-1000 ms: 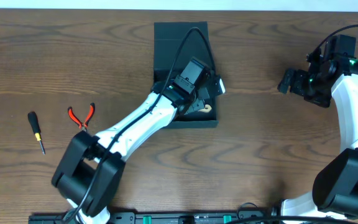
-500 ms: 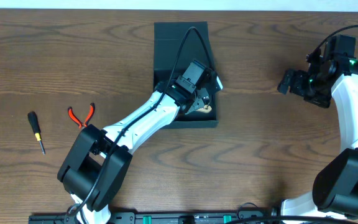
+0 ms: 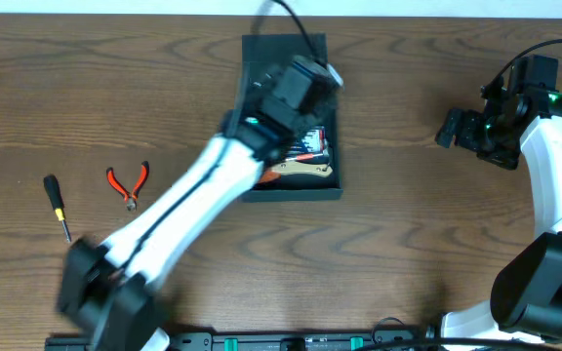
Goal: Pack container
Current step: 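Move the left gripper to the red pliers and grasp them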
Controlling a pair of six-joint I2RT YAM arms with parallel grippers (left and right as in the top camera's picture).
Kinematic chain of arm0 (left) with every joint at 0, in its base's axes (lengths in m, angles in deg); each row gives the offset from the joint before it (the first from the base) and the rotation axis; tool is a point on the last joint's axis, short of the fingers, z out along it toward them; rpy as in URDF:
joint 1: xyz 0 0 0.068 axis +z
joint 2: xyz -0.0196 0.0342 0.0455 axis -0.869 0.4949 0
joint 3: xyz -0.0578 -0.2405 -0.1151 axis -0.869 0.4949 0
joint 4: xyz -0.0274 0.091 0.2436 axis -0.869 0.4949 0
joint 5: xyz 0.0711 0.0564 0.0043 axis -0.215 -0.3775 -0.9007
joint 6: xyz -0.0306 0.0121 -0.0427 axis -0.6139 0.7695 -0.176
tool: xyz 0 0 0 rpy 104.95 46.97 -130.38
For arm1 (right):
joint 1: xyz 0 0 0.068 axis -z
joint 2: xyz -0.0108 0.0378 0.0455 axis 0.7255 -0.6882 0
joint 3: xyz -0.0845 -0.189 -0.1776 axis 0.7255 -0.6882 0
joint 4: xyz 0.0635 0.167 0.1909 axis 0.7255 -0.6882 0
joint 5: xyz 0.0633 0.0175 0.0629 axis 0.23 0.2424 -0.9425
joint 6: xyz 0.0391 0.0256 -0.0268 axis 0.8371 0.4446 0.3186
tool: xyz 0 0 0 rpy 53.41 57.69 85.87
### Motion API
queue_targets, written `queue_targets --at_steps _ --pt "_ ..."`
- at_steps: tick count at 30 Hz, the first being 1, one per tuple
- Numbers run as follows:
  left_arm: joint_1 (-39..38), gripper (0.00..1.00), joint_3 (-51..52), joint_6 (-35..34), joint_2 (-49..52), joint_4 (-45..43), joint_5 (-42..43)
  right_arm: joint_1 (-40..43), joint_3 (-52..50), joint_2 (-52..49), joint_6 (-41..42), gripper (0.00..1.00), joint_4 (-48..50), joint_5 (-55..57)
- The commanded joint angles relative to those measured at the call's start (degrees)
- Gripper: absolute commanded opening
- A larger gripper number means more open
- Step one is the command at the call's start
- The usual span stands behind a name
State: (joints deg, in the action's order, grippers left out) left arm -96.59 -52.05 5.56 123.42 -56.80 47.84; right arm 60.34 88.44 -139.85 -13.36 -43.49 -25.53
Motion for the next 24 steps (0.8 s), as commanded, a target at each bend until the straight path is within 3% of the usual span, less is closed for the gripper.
queue_targets --at_steps 1,4,7,10,13,19,24 --pt "6.16 0.81 -1.38 -7.30 -6.69 7.08 -3.87 0.35 0.04 -0.28 0.83 0.99 -0.22 -0.39" --pt "15.10 0.81 -1.36 -8.72 -8.66 18.47 -2.19 0.35 0.04 -0.28 0.83 0.99 -0.17 -0.39" --pt "26.18 0.80 -1.25 -7.78 -7.52 26.86 6.40 0.35 0.04 -0.28 0.83 0.99 0.11 -0.39" --pt "35.60 0.80 -0.26 -4.09 -4.09 29.55 16.44 0.35 0.04 -0.28 0.83 0.99 0.72 -0.39" --pt "41.40 0.80 0.20 -0.92 1.22 30.71 18.73 0.35 0.04 -0.28 0.85 0.99 1.55 -0.42" --pt "44.04 0.79 0.20 2.08 11.74 31.10 19.17 0.35 0.04 -0.28 0.85 0.99 1.81 -0.39" --pt "42.99 0.53 0.20 -0.04 18.25 32.65 19.17 0.35 0.04 -0.28 0.83 0.99 1.73 -0.39"
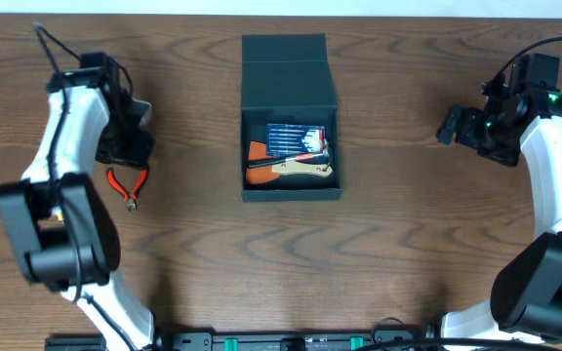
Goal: Pack container
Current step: 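Move the left gripper to the red pliers and grasp them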
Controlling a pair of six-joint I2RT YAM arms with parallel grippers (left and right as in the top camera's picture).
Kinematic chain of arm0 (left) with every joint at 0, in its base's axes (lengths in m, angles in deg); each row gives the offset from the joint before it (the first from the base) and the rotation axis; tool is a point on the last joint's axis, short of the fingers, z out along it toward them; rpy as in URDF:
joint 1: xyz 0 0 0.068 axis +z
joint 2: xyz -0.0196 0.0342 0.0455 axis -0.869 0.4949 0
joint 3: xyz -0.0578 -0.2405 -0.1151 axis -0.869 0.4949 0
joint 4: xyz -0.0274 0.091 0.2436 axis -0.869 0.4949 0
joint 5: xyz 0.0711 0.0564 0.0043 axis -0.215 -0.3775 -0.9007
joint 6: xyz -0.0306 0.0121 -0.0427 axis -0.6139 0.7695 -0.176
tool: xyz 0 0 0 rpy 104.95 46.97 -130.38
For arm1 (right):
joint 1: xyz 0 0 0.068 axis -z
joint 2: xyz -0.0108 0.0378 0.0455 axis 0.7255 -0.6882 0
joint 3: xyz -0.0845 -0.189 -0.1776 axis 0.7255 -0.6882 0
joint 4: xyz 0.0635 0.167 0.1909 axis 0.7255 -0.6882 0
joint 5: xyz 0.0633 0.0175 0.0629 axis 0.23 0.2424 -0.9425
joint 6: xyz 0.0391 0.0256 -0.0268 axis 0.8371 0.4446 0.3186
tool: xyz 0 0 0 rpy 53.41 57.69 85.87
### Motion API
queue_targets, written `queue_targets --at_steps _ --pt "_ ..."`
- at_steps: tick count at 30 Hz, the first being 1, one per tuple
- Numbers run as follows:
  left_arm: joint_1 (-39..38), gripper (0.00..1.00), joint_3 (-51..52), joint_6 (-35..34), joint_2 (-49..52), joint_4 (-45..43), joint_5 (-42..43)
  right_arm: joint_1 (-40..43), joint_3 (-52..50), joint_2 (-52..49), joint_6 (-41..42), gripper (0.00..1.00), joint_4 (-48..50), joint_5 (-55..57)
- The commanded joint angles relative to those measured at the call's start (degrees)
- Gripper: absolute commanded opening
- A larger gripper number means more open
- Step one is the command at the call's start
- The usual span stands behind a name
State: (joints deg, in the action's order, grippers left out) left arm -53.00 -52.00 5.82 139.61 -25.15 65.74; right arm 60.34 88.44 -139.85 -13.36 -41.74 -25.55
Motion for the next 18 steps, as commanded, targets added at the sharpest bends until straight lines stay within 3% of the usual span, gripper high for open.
queue_targets --at_steps 1,13,18 --pt "-0.68 0.53 0.22 -1.40 3.13 1.20 1.27 0.35 0.04 -0.28 0.83 0.99 -0.02 -0.37" --pt "-0.76 0.51 3.17 -2.29 6.05 -0.59 1.49 0.35 0.04 -0.28 0.81 0.99 0.22 -0.35" --pt "-0.76 0.36 7.04 -2.21 6.05 -4.52 1.49 0.35 0.04 -0.28 0.81 0.99 0.22 -0.37"
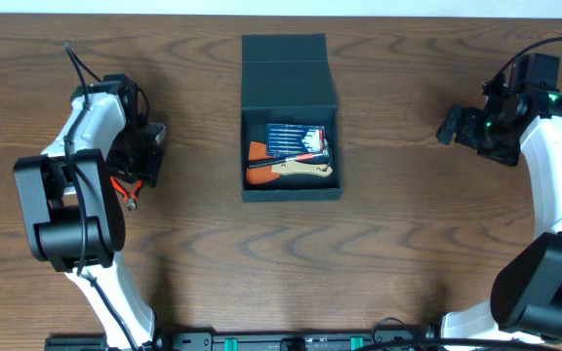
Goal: Pack container
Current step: 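Move the left gripper to the red pliers and grasp them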
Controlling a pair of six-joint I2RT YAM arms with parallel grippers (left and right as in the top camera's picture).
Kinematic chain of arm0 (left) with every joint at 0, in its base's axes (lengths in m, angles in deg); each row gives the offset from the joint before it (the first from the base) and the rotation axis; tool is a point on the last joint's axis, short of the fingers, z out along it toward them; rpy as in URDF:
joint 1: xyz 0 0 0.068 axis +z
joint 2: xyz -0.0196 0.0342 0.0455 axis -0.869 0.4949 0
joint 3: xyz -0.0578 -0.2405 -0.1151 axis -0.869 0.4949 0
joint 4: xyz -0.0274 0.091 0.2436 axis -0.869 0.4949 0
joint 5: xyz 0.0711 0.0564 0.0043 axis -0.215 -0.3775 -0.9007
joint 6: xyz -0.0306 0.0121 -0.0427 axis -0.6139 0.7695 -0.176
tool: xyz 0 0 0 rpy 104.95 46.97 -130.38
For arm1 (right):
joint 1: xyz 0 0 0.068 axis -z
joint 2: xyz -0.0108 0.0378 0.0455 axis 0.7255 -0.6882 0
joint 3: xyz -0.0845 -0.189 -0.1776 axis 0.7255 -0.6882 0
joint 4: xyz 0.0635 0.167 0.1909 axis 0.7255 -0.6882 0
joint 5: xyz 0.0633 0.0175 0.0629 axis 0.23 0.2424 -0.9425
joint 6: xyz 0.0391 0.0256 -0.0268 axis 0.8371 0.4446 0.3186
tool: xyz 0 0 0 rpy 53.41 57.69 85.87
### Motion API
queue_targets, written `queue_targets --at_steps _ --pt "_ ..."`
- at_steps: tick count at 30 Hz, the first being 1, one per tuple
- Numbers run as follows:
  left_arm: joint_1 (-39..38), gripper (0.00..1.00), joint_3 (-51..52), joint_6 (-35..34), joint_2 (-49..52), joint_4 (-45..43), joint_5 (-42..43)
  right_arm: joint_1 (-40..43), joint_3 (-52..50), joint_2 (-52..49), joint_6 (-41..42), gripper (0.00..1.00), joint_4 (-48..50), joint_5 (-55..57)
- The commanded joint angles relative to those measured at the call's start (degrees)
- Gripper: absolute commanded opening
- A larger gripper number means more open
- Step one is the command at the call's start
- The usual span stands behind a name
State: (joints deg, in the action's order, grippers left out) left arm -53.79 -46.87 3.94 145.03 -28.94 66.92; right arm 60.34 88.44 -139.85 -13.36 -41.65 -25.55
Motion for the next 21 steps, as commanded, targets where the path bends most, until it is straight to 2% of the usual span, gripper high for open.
queue_targets --at_steps 1,7,8,11,14,21 --pt "0.02 0.35 2.62 -0.20 0.63 -1.38 0.28 0.35 0.04 -0.28 0.81 0.99 0.13 -0.37" --pt "0.02 0.34 4.76 -0.24 0.63 -3.19 0.28 0.35 0.04 -0.28 0.81 0.99 -0.11 -0.37" --pt "0.02 0.29 4.79 -0.24 0.63 -3.26 0.31 0.35 0.04 -0.28 0.81 0.99 -0.13 -0.37" --pt "-0.15 0.06 4.72 -0.26 0.61 -3.04 1.46 0.35 0.04 -0.28 0.83 0.99 -0.37 -0.37" --pt "-0.46 0.06 4.04 -0.26 0.50 -2.49 4.39 0.35 0.04 -0.28 0.81 0.99 -0.57 -0.37" --pt "-2.58 0.06 -2.56 -0.24 -2.64 3.74 4.33 0.35 0.04 -0.28 0.83 0.99 -0.50 -0.37"
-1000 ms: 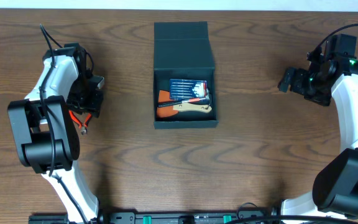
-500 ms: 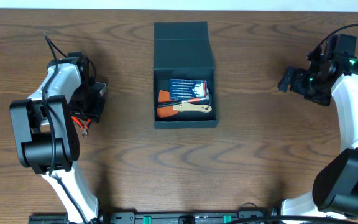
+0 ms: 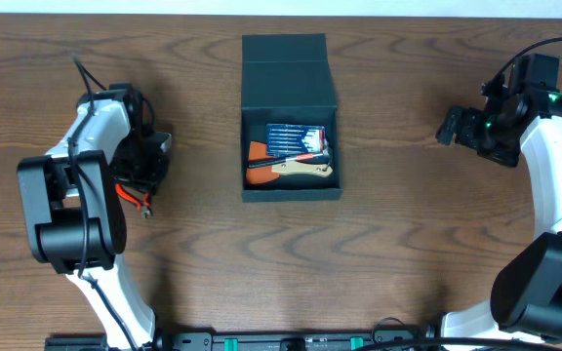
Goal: Pack container
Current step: 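Move the left gripper to the red pliers and grasp them, then carry the pliers into the box with the left gripper and release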
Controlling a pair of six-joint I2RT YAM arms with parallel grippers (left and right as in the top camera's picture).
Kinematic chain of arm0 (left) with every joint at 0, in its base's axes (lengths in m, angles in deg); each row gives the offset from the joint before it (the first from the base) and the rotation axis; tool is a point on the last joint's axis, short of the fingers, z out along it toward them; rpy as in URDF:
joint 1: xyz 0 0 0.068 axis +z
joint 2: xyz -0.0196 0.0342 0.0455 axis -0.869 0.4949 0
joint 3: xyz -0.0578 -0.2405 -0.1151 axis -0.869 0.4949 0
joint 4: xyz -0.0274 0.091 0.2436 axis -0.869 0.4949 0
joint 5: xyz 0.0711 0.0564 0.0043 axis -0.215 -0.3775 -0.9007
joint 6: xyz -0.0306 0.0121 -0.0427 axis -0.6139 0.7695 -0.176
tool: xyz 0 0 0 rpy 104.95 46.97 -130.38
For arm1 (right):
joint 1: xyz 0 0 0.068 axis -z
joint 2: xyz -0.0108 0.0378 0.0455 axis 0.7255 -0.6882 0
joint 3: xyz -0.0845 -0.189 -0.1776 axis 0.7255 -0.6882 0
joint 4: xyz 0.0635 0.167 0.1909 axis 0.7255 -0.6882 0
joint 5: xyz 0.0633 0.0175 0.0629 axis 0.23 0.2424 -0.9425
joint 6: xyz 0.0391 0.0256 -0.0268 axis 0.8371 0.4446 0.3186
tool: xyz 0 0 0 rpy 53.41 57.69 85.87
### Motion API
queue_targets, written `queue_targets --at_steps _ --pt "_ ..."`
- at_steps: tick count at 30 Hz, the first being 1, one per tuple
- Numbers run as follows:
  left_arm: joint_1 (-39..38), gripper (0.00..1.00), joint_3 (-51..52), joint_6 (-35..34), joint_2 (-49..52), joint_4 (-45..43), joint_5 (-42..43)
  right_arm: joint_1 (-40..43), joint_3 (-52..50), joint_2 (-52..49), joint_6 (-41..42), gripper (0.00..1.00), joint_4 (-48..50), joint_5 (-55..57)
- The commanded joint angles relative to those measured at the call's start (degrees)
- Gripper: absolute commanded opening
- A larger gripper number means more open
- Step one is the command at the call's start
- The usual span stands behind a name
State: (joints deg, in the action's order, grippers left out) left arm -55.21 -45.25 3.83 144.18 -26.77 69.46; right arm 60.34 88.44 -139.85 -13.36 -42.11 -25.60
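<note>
A dark box (image 3: 291, 190) with its lid folded back stands at the table's middle. It holds a blue card, orange-handled tools and a tan-handled tool (image 3: 301, 169). At the left lie red-handled pliers (image 3: 133, 198), mostly covered by my left gripper (image 3: 150, 164), which is low over their handles. From overhead I cannot tell how its jaws stand. My right gripper (image 3: 450, 127) hovers at the far right, away from the box, with nothing seen in it. The black-and-yellow screwdriver is hidden under the left arm.
The left arm's links and base (image 3: 71, 229) cover the table's left side. The right arm (image 3: 554, 166) runs along the right edge. Bare wood (image 3: 291, 263) lies in front of the box.
My left gripper has shifted slightly right and toward the front, lower over the pliers. The pliers' tip now shows a little further right. The right arm and the box are unchanged.
First my left arm reached across into the box, with pliers and screwdriver lying at the left. Then it had swung back to the far left above the pliers. Then it stood over them, and now covers their handles.
</note>
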Motion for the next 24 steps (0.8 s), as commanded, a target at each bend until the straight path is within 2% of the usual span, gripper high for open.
queue_targets --at_steps 1,5,11,19,24 --pt "-1.64 0.06 -5.62 -0.13 -2.62 2.69 1.79 0.35 0.04 -0.28 0.83 0.99 -0.04 -0.33" --pt "-4.52 0.06 -11.76 0.26 -6.78 6.80 1.79 0.35 0.04 -0.28 0.83 0.99 0.00 -0.33" --pt "-13.31 0.06 -17.99 9.14 -13.64 10.49 -0.24 0.35 0.04 -0.28 0.83 0.99 0.15 -0.33" --pt "-30.71 0.06 -18.03 33.22 -16.55 9.29 -1.62 0.35 0.04 -0.28 0.83 0.99 0.15 -0.33" --pt "-37.53 0.06 -17.90 40.22 -12.70 5.66 -1.62 0.35 0.04 -0.28 0.83 0.99 0.11 -0.33"
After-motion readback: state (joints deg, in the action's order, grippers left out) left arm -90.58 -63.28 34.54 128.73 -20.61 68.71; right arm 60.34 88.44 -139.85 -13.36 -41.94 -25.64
